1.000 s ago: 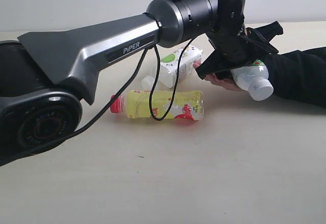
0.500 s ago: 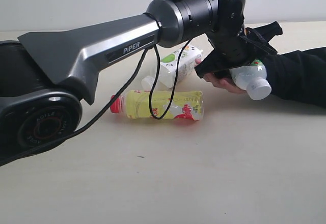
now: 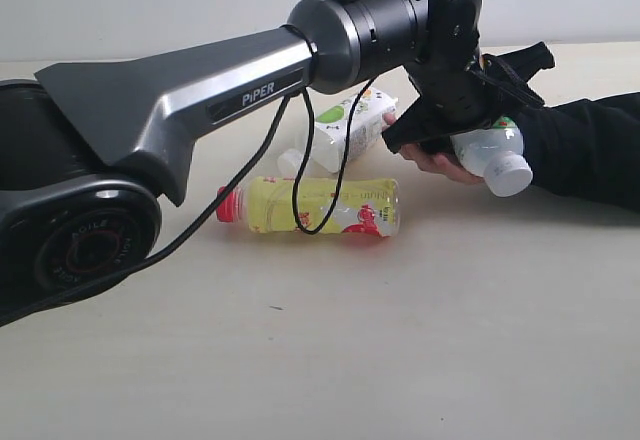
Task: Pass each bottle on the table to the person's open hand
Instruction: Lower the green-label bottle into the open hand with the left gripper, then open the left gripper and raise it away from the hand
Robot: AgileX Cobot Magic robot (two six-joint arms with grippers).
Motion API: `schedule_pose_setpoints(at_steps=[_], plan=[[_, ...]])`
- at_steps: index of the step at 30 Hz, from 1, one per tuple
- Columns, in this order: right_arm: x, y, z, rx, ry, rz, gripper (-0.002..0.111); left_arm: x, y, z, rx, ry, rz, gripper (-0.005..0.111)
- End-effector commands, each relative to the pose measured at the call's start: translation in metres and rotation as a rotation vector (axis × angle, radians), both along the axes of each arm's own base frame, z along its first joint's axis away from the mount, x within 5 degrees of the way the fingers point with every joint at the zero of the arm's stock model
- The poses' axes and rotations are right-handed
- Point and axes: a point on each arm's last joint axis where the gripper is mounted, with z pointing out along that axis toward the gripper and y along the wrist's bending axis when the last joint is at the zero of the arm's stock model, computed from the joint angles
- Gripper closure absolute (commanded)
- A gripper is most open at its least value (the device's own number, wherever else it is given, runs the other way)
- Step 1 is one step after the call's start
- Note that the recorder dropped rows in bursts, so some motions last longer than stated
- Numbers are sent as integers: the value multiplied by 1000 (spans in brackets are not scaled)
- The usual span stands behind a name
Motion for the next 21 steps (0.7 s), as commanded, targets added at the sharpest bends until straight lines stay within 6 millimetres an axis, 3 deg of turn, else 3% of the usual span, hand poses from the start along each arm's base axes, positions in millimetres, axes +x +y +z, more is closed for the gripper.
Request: schedule_pose_setpoints(at_steps=[1,7,13,21], plan=[[0,-1,0,-1,-15,-8,108,3,1,5,-11,-23,4,46],[0,-1,0,-1,-15,-8,108,3,1,6,-13,-24,4,44],[0,-1,0,-1,-15,-8,108,2,2,5,-18,0,32,21],[0,-1,0,-1,-15,-8,108,2,2,6,-21,0,34,22]])
